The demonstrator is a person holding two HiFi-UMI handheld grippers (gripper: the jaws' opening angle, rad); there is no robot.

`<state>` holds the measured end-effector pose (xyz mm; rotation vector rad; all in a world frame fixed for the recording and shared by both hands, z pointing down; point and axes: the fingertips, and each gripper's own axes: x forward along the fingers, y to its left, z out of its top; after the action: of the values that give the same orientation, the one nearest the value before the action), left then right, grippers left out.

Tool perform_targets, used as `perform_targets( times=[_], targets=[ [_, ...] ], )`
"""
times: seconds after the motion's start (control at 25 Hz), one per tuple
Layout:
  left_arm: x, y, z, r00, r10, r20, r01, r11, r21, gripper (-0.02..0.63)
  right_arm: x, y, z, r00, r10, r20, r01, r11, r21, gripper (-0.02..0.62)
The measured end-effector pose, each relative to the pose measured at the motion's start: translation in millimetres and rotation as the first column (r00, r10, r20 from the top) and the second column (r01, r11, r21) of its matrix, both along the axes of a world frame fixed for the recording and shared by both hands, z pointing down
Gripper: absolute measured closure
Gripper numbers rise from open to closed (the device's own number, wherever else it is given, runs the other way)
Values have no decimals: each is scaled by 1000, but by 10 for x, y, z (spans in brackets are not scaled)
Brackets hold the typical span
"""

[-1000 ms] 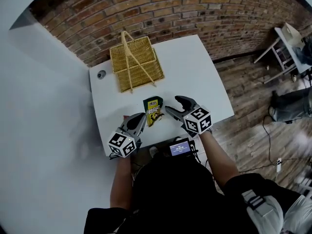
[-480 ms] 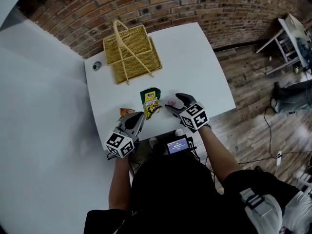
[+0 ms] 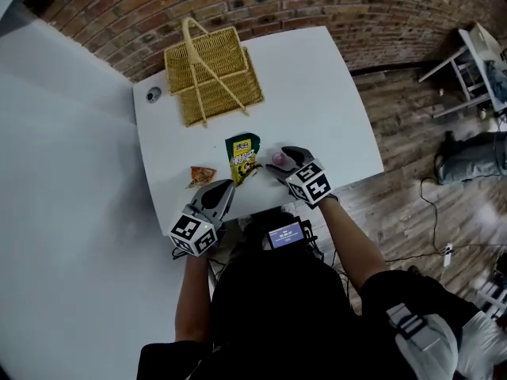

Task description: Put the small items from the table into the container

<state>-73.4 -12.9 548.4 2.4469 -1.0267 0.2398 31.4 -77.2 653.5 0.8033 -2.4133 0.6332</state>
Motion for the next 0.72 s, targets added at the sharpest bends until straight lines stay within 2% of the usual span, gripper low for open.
perform_targets(
  times=[0.2,0.24,0.28,0.72],
  targets=[
    [-6,22,38,1000,-3,6,3,1000,-7,597,9,-17,63,1000,-5,-27,5,1000,0,312],
    [-9,22,37,1000,-4,6,4,1000,-8,597,14,-19,65,999,-7,-35,7,1000,3,335],
    [-12,22,36,1000,-5,6,5,1000,-9,597,17,-21,64,999,-8,-41,8,1000,7,404],
    [-32,-27,-21,1000,-6,1,6,1000,-1,597,11,-52,-78,999,-14,-42,15,999,28,413]
  ],
)
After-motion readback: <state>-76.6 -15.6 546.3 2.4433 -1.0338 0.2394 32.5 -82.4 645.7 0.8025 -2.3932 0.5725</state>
